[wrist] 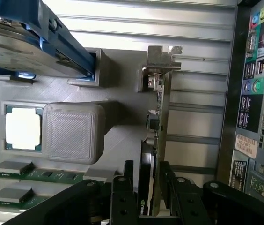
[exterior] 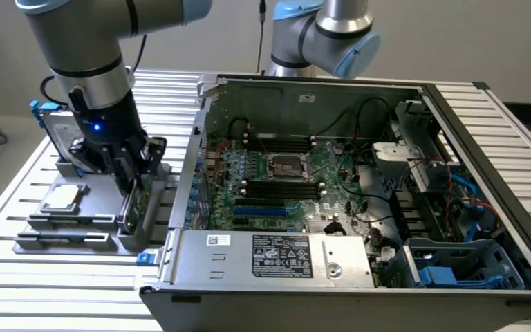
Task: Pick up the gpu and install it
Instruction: 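Pick up the gpu and move the gpu toward the slot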
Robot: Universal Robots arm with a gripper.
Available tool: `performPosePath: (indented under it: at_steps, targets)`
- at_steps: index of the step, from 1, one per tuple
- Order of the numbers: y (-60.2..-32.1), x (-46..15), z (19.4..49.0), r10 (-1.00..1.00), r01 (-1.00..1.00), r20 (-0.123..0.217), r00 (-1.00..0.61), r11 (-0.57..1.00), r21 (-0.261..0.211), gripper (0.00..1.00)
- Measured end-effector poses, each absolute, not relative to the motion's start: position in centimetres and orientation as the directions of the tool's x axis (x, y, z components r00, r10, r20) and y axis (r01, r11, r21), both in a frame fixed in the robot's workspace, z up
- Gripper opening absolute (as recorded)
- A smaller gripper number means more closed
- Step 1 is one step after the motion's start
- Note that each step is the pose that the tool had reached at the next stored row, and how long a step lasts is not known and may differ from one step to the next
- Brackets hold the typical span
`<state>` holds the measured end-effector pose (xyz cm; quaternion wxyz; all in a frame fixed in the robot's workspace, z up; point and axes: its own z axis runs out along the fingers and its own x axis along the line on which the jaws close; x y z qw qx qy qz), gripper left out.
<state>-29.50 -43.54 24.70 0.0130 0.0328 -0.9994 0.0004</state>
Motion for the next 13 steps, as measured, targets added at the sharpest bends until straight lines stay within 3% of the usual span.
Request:
performPosePath:
  at_steps: [13]
  targets:
    - [-43.44,-29.71,24.22,-0.063,-0.063,0.015,-0.998,0.998,-0.013,0.36]
